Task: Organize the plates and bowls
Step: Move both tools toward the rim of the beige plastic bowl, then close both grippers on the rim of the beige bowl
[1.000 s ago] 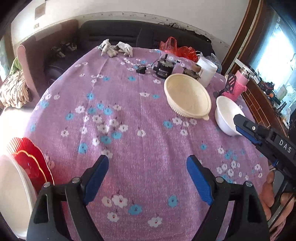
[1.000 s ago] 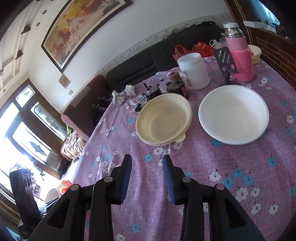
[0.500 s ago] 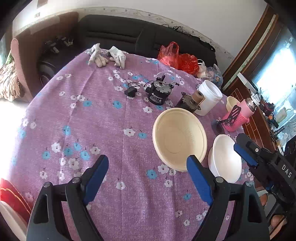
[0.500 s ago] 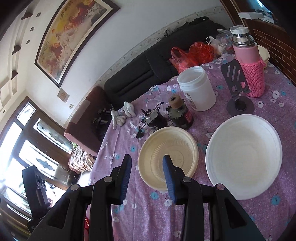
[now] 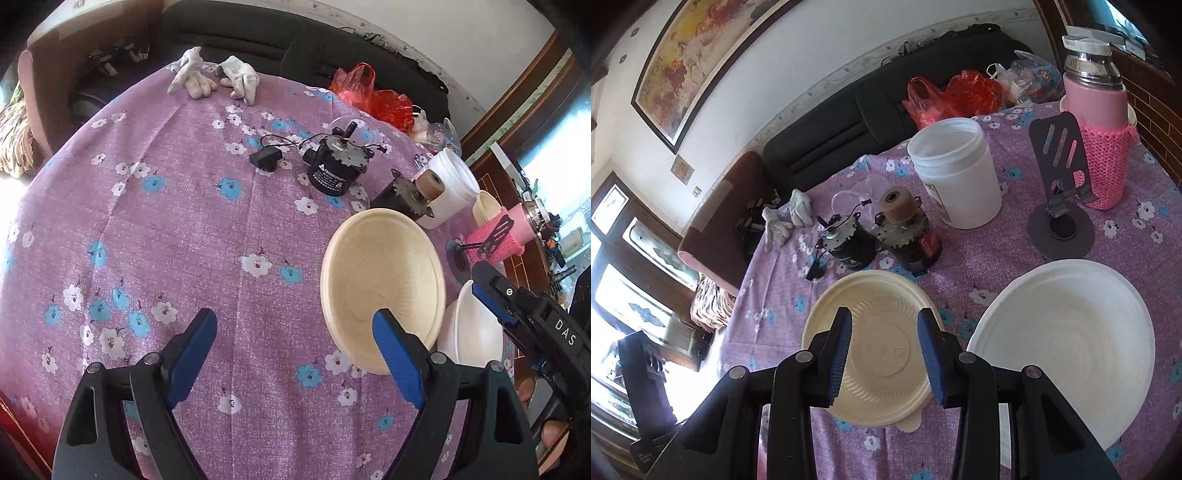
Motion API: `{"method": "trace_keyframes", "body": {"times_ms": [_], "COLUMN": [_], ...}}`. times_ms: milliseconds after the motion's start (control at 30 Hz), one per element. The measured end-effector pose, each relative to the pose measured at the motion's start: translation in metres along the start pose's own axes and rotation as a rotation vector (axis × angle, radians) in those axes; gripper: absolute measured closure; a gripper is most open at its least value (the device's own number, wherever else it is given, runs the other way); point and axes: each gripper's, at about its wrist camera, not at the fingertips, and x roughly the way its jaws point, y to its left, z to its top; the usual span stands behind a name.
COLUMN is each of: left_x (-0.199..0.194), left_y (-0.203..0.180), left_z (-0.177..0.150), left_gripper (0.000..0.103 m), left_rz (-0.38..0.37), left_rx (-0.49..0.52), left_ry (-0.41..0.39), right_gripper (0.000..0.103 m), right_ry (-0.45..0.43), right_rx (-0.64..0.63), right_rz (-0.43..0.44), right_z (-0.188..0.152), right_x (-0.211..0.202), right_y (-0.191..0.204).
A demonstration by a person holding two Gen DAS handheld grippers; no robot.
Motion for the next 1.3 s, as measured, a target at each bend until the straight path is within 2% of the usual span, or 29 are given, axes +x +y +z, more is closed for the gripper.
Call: {"method": "trace_keyframes", "body": {"times_ms": [133, 367, 700, 800, 933, 967, 1033, 1200, 1300], "left_x": [0.008, 0.022, 0.041, 0.043, 0.044, 0.045, 0.047, 0.048, 0.046], "left_y": [0.006, 0.003, 0.002, 0.0, 0.0, 0.0, 0.0, 0.002, 0.004], "left_z": [0.004, 0.005, 0.004, 0.003, 0.003, 0.003, 0.003, 0.002, 0.003], "left_gripper": [0.018, 0.018, 0.018, 0.018, 0.036, 0.045, 0.057, 0.065, 0.075], "left_rz": [-0.014, -0.037, -0.118, -0.112, -0.124, -0.128, -0.138, -0.138, -0.147], "left_rx": [-0.028, -0.02, -0.044, -0.043, -0.036, -0.035, -0.035, -0.039, -0.041], "left_ry": [0.011, 0.044, 0.082, 0.072, 0.069, 0.07, 0.083, 0.092, 0.089], "right_gripper": [0.063, 0.063, 0.063, 0.062, 0.063, 0.063, 0.073, 0.08, 0.086], "right_ry": [0.034, 0.027, 0.062, 0.067, 0.065, 0.064, 0.068, 0.087, 0.096], "right_rx": [0.009, 0.067, 0.101, 0.104, 0.111, 0.115, 0.119, 0.119, 0.121], "right_rz": [-0.019, -0.032, 0.002, 0.005, 0.008, 0.008, 0.004, -0.003, -0.012], "right_z": [-0.001, 0.002, -0.001, -0.004, -0.005, -0.005, -0.006, -0.009, -0.009], "right_x": [0.019, 0.025, 0.042, 0.045, 0.046, 0.046, 0.047, 0.052, 0.054], "right_y": [-0.01, -0.026, -0.032, -0.031, -0.031, -0.031, -0.033, -0.032, -0.032]}}
